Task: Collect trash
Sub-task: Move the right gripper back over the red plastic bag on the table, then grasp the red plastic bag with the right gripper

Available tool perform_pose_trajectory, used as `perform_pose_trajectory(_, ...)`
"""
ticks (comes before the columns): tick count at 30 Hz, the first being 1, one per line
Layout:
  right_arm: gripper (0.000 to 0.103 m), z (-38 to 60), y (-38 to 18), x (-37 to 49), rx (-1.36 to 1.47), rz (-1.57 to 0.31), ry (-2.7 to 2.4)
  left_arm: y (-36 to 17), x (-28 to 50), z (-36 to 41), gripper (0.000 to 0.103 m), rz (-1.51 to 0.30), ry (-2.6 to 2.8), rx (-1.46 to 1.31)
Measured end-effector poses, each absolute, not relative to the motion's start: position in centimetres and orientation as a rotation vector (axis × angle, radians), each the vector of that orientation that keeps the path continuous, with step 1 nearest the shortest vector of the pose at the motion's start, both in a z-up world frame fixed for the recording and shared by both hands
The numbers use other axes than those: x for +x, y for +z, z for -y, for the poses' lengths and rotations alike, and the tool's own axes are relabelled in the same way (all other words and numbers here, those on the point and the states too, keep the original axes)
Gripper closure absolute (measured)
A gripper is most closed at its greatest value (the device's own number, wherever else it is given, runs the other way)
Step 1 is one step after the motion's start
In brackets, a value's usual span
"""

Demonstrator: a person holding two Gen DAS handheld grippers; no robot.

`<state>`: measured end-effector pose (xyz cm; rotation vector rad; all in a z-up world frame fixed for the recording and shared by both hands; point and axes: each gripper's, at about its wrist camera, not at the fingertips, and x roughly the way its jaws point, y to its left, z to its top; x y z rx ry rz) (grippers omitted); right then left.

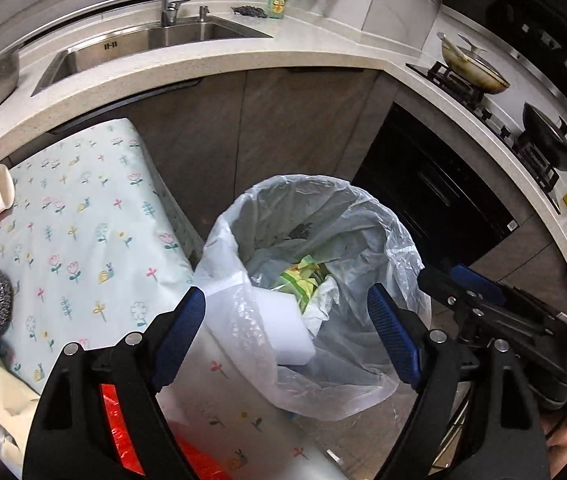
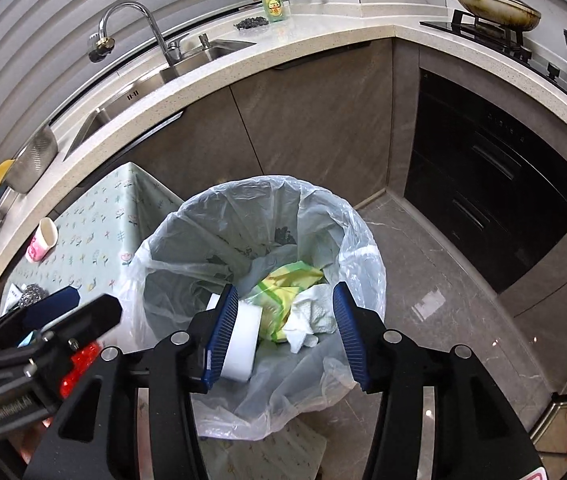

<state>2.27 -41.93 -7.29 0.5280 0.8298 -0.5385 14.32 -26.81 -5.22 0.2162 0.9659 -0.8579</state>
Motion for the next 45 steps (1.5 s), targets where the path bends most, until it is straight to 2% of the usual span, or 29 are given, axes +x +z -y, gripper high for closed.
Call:
perform_pose_trajectory(4, 0.054, 40.8, -6.2, 2.1, 0.523, -0.805, -0.519, -4.4, 14.4, 25.4, 0.024, -0.938, -0.827, 0.2)
perform_pose_trajectory(6, 0.053, 39.8, -5.4, 2.2, 0.498, -0.793, -0.512, -3.8, 14.2, 24.5, 0.02, -0.915, -0.806, 0.194)
perform_pose_trajectory(21, 0.042, 29.5, -1.2, 3.6, 0.365, -0.746, -0.368, -0.7, 14.7, 13.9, 0.014, -0.818, -0.602, 0.113)
perform_pose_trajectory(39, 0.034, 19.0, -4.8, 6.4, 0.289, -0.847, -0.27, -1.9, 15.9, 0.6, 0.014, -0.837, -0.334, 0.052)
perform_pose_trajectory(43, 0.03, 18.0, -5.7, 6.8, 0.262, -0.851, -0.282, -2.7, 15.9, -1.2, 0.014, -0.854, -0.304, 0.04)
perform_pose_trajectory(45, 0.029, 17.8, -6.2, 7.0, 0.254, -0.862, -0.288, -3.1, 15.8, -2.3, 0.01, -0.861, -0.285, 0.033)
